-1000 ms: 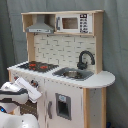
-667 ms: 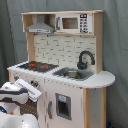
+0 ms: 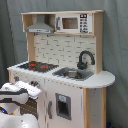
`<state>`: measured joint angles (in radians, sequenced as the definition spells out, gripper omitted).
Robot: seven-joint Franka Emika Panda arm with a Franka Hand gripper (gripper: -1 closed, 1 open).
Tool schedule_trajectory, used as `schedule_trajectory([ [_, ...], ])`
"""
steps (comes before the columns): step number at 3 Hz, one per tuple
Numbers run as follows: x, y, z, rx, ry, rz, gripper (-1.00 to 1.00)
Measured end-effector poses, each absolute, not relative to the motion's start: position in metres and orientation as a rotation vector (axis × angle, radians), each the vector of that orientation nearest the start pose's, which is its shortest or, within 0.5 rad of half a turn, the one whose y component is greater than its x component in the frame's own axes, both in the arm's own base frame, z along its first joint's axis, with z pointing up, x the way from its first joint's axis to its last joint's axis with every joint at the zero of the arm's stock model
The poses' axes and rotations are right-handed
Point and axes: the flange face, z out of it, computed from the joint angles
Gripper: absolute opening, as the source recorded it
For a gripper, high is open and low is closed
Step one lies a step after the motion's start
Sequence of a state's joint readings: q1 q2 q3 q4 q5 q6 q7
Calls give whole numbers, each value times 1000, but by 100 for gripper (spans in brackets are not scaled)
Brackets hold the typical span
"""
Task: Play with the kitchen
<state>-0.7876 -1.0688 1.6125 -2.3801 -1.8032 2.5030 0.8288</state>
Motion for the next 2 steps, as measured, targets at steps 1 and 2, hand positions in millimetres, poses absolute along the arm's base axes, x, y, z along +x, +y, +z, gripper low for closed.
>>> schedule_trajectory([
  [1,350,358,304,526,1225,678,-100],
  [2,350,358,302,430,1229,579,-100],
])
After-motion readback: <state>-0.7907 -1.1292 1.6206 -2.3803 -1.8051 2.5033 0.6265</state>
